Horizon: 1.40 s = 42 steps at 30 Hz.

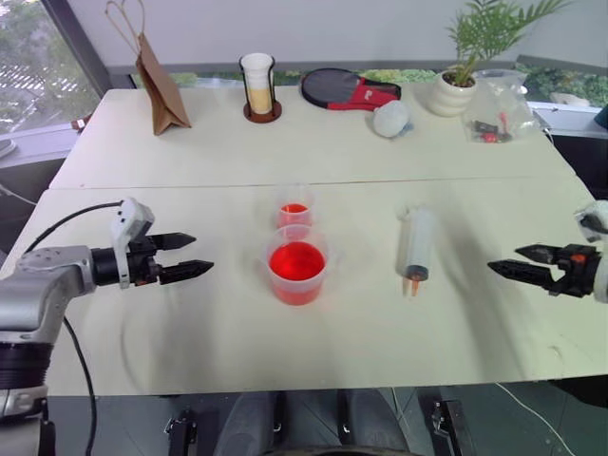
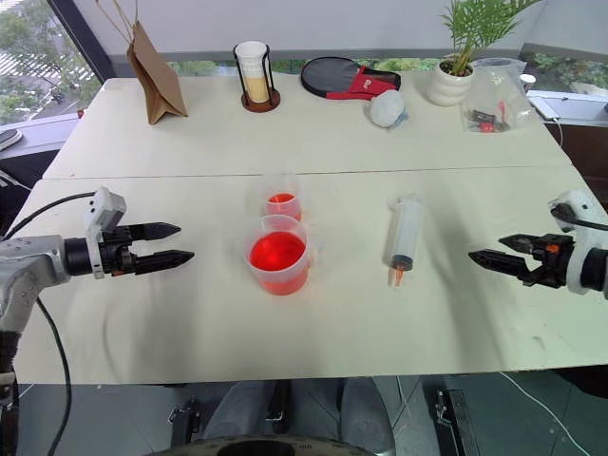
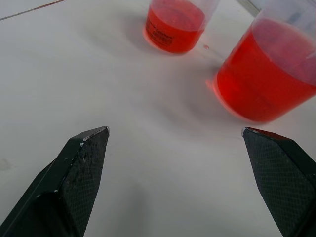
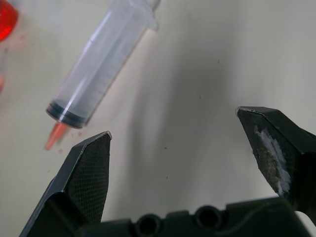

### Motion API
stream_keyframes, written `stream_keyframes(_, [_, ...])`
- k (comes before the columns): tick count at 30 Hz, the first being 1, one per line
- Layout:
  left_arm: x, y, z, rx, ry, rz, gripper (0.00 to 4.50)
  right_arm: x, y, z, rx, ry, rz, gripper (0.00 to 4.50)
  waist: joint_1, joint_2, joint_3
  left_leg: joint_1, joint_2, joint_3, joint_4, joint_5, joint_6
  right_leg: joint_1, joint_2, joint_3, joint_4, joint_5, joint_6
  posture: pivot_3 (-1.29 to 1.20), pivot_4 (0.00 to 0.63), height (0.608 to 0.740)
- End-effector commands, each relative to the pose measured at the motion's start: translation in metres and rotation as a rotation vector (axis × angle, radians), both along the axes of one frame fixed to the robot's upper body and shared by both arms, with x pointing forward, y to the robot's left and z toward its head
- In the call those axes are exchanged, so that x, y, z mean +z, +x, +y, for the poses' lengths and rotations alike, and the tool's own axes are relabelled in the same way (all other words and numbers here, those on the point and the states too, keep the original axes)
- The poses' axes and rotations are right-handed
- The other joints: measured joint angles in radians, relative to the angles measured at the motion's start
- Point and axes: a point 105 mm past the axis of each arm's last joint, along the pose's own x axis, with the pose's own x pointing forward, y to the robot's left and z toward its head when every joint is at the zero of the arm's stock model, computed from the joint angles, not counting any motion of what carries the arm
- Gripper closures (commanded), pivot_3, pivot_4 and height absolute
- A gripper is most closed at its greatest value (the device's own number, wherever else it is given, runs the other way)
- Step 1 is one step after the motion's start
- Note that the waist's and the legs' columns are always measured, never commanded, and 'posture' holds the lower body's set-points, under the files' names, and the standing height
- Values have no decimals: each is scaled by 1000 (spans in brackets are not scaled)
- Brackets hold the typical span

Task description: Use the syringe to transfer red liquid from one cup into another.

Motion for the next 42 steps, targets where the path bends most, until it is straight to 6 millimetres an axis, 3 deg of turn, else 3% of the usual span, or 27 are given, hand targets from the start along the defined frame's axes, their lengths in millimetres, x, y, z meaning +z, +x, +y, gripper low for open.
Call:
stream_keyframes(1, [11,3,0,6,16,-65,58,13,4,-1,-10,-40,-79,0,0,0,0,0,0,0,0,0,0,0,0,0,0,0,0,0,150,740])
stream_keyframes(5, [11,2,-1,10,6,-71,58,16,15,-7,-80,-30,-110,0,-2,0,0,0,0,0,0,0,0,0,0,0,0,0,0,0,150,740])
stream_keyframes(9, [12,1,-2,15,-4,-75,58,12,14,-6,-91,-1,-32,0,-1,0,0,0,0,0,0,0,0,0,0,0,0,0,0,0,150,740])
stream_keyframes(15, [13,4,-2,24,10,-94,58,24,30,-7,-102,-63,-101,0,-1,0,0,0,0,0,1,0,0,0,0,0,0,0,0,0,150,740])
stream_keyframes(19, [23,8,-5,-8,-12,-114,58,40,41,-4,-101,-98,-108,0,-2,0,0,0,0,0,1,0,0,0,0,0,0,0,0,0,150,740])
stream_keyframes(25, [47,16,-17,-116,38,-169,58,64,54,16,-139,-12,48,0,-4,0,0,-1,0,0,1,0,0,-1,0,0,0,0,0,0,150,740])
stream_keyframes(33, [81,28,-52,-310,69,-276,58,46,77,53,-178,51,342,0,-5,1,0,-9,-1,0,1,1,-1,-8,0,0,0,0,0,0,150,740])
stream_keyframes(37, [77,23,-66,-348,33,-280,58,42,86,72,-165,91,435,0,-4,1,0,-20,-2,2,3,6,-9,-21,1,-1,6,1,1,0,150,740])
stream_keyframes(42, [66,8,-78,-356,0,-276,58,35,93,82,-158,57,496,0,-4,0,0,-20,-2,3,6,6,-9,-25,1,-1,16,1,1,0,150,740])
